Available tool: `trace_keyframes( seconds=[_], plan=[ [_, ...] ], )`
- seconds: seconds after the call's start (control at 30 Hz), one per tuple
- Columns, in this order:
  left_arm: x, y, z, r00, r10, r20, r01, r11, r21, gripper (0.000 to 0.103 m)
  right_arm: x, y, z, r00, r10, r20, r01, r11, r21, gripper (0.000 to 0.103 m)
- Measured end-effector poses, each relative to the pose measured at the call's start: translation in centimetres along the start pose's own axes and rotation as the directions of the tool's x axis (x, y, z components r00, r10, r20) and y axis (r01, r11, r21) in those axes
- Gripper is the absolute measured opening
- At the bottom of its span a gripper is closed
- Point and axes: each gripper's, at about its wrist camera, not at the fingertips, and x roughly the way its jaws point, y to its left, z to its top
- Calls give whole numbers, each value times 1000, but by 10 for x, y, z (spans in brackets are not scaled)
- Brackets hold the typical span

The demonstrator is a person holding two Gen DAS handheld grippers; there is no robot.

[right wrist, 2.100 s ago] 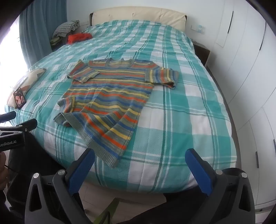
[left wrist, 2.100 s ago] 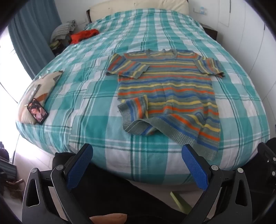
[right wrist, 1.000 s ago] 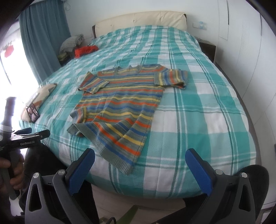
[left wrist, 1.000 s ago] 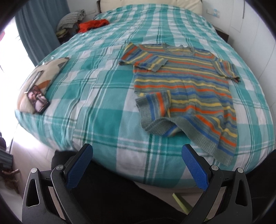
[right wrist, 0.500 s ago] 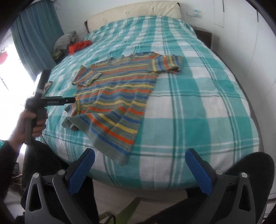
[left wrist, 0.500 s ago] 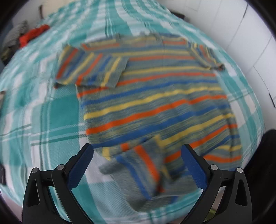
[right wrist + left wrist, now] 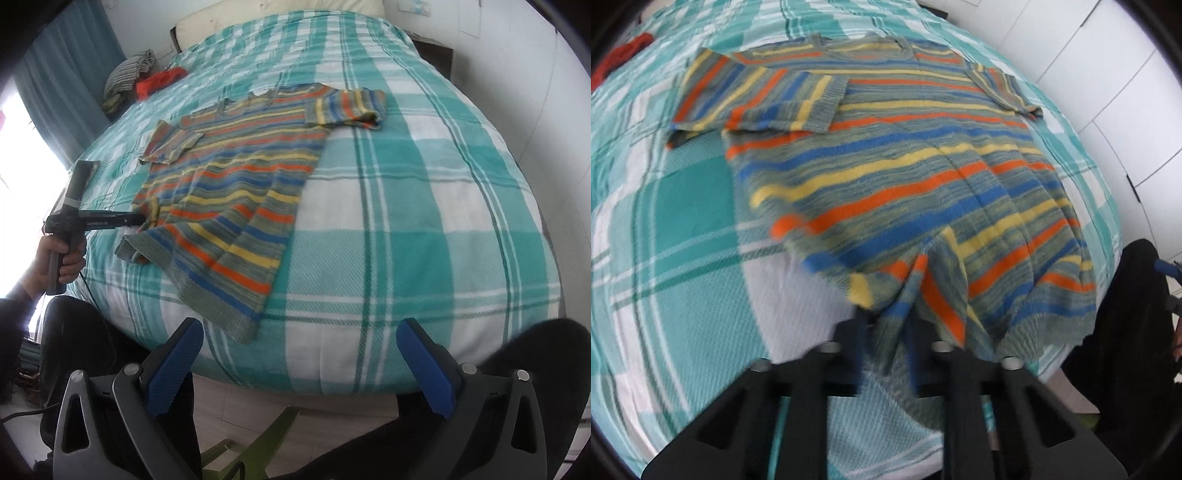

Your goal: Fold small clothes

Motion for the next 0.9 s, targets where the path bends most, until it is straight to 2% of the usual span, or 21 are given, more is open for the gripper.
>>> trace_keyframes(
  seconds=[0.17, 0.27, 0.33, 0.4, 0.43, 0.47, 0.53, 0.57, 0.63, 0.7, 0.73, 0.8, 0.87, 0.9],
  plan=[
    [-43, 1, -36, 997, 2, 72, 5, 996, -94, 3, 32, 1, -3, 997, 41, -70, -44, 998, -36, 103],
    [-63, -3, -59, 995, 33, 98, -16, 987, -163, 3, 70, -7, -5, 985, 128, -117, -124, 992, 38, 103],
    [-73, -3, -75, 993, 49, 108, -24, 974, -223, 3, 90, -9, -4, 967, 222, -125, -209, 972, 112, 102],
    [-78, -1, -87, 992, 55, 115, -21, 960, -281, 3, 110, -6, -2, 935, 336, -116, -313, 933, 176, 98],
    [-80, 1, -96, 992, 66, 111, -27, 945, -325, 3, 118, -3, -2, 925, 362, -117, -337, 922, 189, 96],
    [-81, 3, -103, 992, 71, 107, -28, 931, -364, 3, 126, -1, -2, 919, 372, -129, -345, 919, 192, 88],
    [-83, 5, -117, 993, 79, 93, -32, 902, -431, 3, 133, 5, -3, 920, 354, -166, -331, 932, 150, 32],
    [-84, 4, -122, 993, 79, 92, -30, 893, -448, 3, 133, 6, -3, 914, 358, -194, -337, 932, 133, 5],
    [-92, 3, -136, 991, 97, 89, -42, 875, -483, 2, 121, -3, -3, 905, 368, -213, -343, 928, 147, 4],
    [-99, -1, -143, 988, 133, 78, -78, 867, -492, 1, 99, -13, -2, 924, 318, -212, -300, 947, 116, 4],
    [-100, -3, -146, 980, 190, 53, -141, 862, -488, 1, 83, -22, -2, 940, 274, -204, -257, 961, 104, 4],
    [-97, 0, -149, 970, 242, 21, -202, 853, -482, 1, 70, -34, 1, 954, 227, -195, -211, 972, 102, 4],
    [-84, 3, -149, 974, 225, 0, -198, 856, -478, 1, 71, -43, 6, 960, 192, -204, -176, 980, 95, 4],
    [-78, 0, -148, 973, 229, -4, -206, 868, -451, 1, 76, -42, 7, 960, 180, -216, -164, 982, 90, 4]
  ],
)
